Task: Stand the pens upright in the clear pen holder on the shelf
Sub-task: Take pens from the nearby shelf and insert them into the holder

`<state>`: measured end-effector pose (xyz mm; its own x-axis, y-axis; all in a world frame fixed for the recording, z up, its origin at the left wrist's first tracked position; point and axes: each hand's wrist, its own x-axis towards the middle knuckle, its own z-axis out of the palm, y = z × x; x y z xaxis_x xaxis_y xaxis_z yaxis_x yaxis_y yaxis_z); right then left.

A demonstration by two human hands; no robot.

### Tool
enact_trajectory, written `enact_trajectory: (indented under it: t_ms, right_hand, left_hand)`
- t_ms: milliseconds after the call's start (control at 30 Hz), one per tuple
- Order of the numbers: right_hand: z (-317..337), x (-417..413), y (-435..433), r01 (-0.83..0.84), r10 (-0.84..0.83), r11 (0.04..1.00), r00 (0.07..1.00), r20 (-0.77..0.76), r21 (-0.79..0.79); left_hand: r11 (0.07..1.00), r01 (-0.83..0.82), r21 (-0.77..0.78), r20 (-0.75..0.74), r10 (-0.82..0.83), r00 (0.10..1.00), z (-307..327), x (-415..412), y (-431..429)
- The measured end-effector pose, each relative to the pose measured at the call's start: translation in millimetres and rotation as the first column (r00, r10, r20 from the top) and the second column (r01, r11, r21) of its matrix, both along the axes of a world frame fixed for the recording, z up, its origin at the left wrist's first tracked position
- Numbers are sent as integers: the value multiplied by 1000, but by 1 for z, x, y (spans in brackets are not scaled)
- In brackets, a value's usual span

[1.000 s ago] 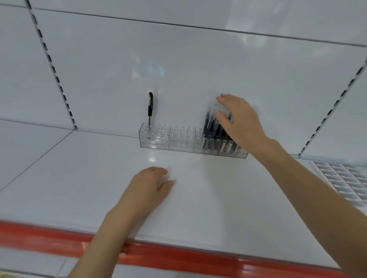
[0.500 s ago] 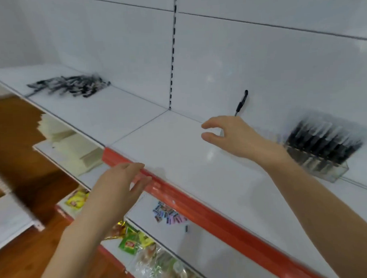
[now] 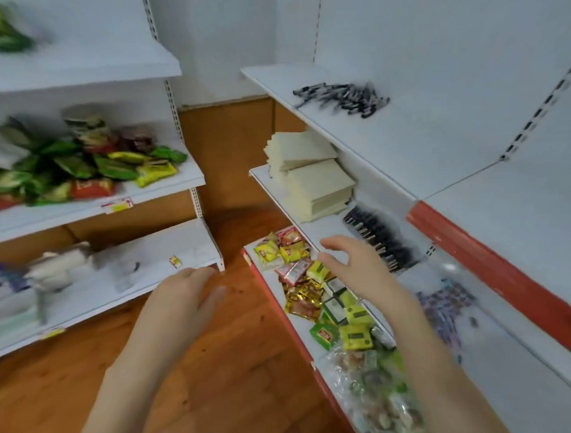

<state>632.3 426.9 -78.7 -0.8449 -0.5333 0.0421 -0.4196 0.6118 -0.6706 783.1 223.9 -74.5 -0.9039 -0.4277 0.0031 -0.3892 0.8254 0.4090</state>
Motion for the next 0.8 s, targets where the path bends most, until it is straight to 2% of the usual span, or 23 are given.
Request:
enact_trajectory:
  t_ms: [267, 433, 800]
  right_hand:
    - [-78, 16, -47, 136, -156, 987, 947, 281, 88]
    - [-93, -34, -86, 133, -156, 986, 952, 262, 106]
    - [-91, -194, -197, 169, -170, 985, 945, 281, 28]
  left_hand:
    - [991, -99, 87, 109, 90, 990, -37, 7, -70]
    - [986, -133, 104, 141, 118, 983, -54, -41, -108]
    - [997, -38, 69, 194, 24, 981, -67, -205, -194]
